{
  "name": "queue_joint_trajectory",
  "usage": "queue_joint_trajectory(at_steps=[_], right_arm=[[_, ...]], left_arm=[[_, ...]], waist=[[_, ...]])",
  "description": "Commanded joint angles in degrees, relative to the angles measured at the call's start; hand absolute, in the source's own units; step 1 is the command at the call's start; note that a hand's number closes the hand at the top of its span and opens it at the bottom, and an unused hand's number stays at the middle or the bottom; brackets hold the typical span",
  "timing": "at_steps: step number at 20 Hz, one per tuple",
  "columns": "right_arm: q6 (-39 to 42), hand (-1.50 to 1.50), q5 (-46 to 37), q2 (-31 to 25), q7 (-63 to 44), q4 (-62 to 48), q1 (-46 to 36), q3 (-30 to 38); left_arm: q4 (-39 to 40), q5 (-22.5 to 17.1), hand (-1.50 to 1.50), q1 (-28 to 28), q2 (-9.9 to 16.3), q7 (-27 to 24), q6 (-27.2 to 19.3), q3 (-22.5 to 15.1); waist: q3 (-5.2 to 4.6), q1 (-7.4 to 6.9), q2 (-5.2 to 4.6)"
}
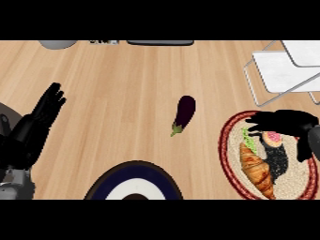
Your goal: Pick the cupcake from the placemat and place it in the tiered shelf
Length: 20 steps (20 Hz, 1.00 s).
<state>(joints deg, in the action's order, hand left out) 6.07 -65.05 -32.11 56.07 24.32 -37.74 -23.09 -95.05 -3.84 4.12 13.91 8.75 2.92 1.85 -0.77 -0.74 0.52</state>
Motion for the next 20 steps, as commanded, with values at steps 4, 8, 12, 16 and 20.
queue_joint_trajectory(at_steps=[4, 8, 12, 16, 20], right_arm=[[-11.52, 1.50, 1.97, 1.96, 4.05, -5.01, -0.33, 5.18], [-13.82, 1.50, 2.10, 3.07, 5.58, -5.96, -1.13, 6.55], [-14.27, 1.50, 7.30, 0.90, 10.59, -4.66, -2.76, 11.52], [-12.32, 1.50, 11.39, 7.68, -7.67, -2.43, -1.99, 15.68], [-16.93, 1.50, 14.11, 8.68, -26.39, -6.37, 3.00, 21.47]], left_arm=[[-2.25, -0.45, 0.00, -0.10, 1.01, 0.76, 1.47, 0.95], [-0.21, 1.24, 0.00, -0.97, -0.38, -1.41, 0.84, 0.27], [-0.85, 1.20, 0.00, -1.20, -1.06, 0.02, 0.23, 0.16], [-3.11, 2.11, 0.00, 0.51, -1.80, 4.22, -1.67, -0.78], [-2.13, 1.15, 0.00, -2.25, 0.45, 2.87, -0.98, 2.46]], waist=[[0.87, -0.47, -0.85], [0.85, -0.35, -0.87], [0.85, -0.01, -0.81], [0.72, 1.85, 0.12], [0.36, 5.87, 1.94]])
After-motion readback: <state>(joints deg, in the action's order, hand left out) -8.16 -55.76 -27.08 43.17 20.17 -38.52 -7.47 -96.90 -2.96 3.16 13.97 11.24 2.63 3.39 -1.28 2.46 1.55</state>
